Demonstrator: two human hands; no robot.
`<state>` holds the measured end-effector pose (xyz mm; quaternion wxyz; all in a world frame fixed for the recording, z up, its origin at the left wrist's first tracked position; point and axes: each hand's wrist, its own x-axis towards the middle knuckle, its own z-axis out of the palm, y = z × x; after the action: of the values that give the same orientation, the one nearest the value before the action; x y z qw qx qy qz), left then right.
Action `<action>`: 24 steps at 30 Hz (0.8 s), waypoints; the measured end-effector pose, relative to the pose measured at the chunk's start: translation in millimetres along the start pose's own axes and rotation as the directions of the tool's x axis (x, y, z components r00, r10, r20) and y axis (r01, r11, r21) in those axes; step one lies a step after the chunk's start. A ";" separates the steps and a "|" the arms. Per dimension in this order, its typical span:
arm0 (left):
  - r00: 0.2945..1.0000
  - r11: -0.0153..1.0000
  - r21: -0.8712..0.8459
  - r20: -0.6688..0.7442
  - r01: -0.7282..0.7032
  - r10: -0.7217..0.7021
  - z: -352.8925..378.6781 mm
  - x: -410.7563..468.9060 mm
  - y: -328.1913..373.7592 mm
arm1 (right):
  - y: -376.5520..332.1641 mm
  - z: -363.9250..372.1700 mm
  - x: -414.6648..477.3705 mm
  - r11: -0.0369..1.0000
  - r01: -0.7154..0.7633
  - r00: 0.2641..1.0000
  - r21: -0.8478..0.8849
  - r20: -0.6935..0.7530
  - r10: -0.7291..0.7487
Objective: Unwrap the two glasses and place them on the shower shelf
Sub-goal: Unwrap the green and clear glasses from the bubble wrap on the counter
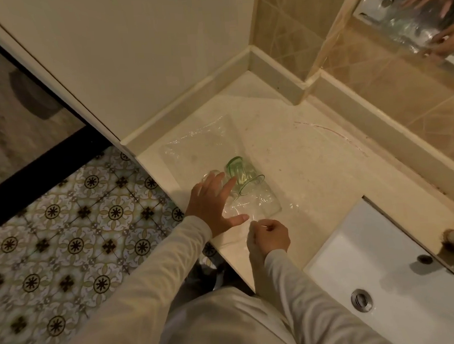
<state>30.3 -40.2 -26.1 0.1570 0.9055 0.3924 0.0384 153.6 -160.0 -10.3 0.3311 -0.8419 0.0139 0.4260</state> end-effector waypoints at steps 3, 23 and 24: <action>1.000 1.000 -0.003 0.010 -0.001 0.001 7.0 -5.1 0.9 | 4.2 -18.5 2.0 0.999 0.044 0.999 -0.028 -0.017 -0.044; 0.995 0.998 0.033 0.083 0.045 -0.048 16.0 -20.0 2.1 | -35.9 -70.9 74.7 0.977 0.204 0.978 -0.065 -0.037 -0.206; 0.994 0.998 0.041 0.095 0.051 -0.055 16.9 -21.3 3.9 | -41.1 -72.4 79.0 0.975 0.208 0.975 -0.074 -0.059 -0.212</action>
<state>21.6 -62.4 -39.7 0.1590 0.8984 0.4090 -0.0168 267.7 -148.7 -15.0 0.3452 -0.8630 -0.0786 0.3605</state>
